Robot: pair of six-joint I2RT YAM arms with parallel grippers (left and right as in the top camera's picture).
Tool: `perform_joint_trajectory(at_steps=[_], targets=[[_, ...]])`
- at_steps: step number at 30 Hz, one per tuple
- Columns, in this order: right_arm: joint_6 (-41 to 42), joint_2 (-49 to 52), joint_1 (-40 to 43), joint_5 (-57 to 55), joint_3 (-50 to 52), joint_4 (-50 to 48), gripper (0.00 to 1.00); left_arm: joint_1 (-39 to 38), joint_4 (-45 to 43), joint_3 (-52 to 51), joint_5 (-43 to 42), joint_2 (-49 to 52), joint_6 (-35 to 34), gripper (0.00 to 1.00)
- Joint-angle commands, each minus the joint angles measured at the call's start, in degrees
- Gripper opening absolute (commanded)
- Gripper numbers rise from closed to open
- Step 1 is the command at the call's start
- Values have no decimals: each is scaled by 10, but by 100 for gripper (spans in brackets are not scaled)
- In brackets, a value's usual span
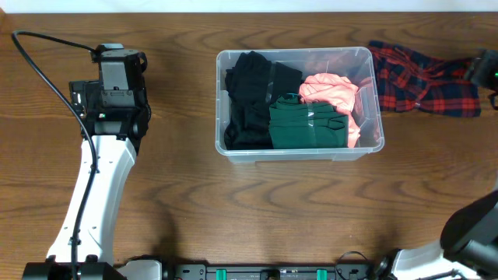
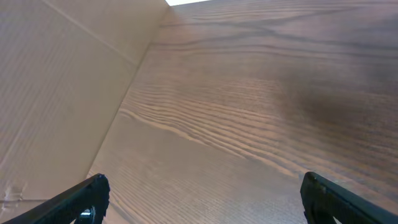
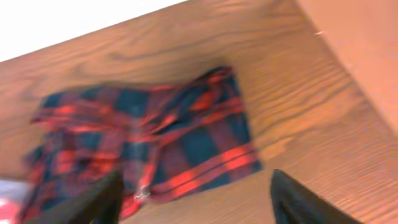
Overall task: Pack container
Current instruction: 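Withdraw the right gripper toward the red plaid shirt, then lower the right gripper onto the red plaid shirt and grasp it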
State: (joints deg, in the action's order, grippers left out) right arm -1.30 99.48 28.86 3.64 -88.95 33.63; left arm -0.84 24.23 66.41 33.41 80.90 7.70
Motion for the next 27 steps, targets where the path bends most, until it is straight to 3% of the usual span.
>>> perform_joint_trajectory(at_steps=[1,4,11,18,27], targets=[[-22,42,33,36,0,-26,78,2,2,10,5,3,-1,98],[-26,77,59,91,0,-63,85,2,2,10,5,3,-1,98],[-38,164,96,166,0,-164,91,2,2,10,5,3,-1,98],[-56,233,97,188,0,-253,99,2,2,10,5,3,-1,98],[-56,296,97,210,0,-332,99,2,2,10,5,3,-1,98]])
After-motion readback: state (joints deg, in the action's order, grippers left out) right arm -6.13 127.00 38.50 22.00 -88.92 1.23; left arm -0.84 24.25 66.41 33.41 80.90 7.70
